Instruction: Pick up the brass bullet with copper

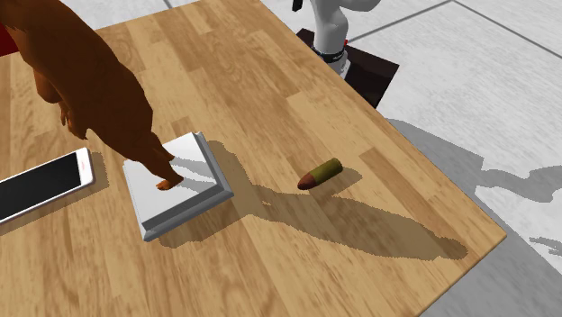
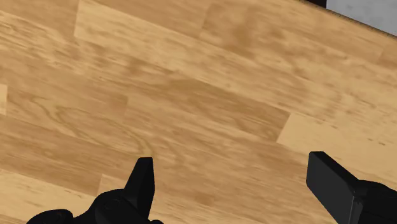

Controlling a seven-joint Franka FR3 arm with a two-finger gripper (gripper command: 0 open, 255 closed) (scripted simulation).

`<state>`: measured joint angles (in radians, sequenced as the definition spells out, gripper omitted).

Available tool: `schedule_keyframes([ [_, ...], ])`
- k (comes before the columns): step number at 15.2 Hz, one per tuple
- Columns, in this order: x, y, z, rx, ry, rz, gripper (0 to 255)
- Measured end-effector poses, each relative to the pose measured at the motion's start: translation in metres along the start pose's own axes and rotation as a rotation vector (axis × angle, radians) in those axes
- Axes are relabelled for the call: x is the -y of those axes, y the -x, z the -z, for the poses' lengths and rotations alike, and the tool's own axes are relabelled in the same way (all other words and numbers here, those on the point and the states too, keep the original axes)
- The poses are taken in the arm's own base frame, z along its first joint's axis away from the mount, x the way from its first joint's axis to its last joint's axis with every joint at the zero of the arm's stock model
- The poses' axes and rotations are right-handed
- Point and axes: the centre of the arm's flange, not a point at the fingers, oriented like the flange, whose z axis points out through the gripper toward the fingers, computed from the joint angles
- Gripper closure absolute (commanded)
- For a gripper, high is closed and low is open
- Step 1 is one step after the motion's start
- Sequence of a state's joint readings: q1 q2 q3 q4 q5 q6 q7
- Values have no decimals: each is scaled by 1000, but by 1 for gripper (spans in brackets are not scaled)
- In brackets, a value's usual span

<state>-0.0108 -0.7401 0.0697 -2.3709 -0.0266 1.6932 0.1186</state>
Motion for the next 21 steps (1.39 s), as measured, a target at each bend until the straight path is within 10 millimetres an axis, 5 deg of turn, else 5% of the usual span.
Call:
schedule_keyframes([
  [3,14,-8,-4,6,0,-16,0],
  [8,66,-40,-22,31,1,-81,0],
  [21,195,-153,-70,99,0,-264,0],
])
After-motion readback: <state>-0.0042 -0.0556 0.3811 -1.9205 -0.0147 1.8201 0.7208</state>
